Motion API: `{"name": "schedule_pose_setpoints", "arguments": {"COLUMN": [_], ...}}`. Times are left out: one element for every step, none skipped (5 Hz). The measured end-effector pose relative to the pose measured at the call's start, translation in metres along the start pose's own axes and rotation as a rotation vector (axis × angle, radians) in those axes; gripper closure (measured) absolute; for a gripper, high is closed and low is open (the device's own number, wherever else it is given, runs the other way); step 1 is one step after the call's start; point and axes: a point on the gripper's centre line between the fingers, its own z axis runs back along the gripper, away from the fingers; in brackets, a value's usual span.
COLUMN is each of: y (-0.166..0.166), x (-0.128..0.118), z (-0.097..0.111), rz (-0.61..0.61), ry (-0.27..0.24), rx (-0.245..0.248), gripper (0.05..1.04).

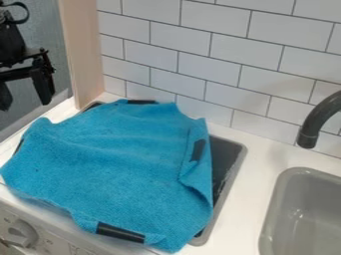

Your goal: Fold cloth from left to right

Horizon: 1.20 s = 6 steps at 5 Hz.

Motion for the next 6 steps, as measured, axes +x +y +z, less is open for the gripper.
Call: {"name": "schedule_pose_setpoints", "arguments": {"y": [0.0,-0.023,-0.054,-0.09,-0.123,-0.153], "x": [-0.005,-0.012,-0.016,-0.019,-0.023,-0.028], "z": [-0.007,-0.008,-0.008,-0.008,-0.011,-0.017], "rz": [0.014,-0.017,-0.117,-0.167,-0.152,-0.165], "ry": [0.023,0.014,0.044,0.043,0.035,0.016], "rx": [-0.007,-0.02,-0.027,-0.049,-0.022,-0.022], "gripper": [0.085,0.085,0.085,0.085,0.085,0.085]}}
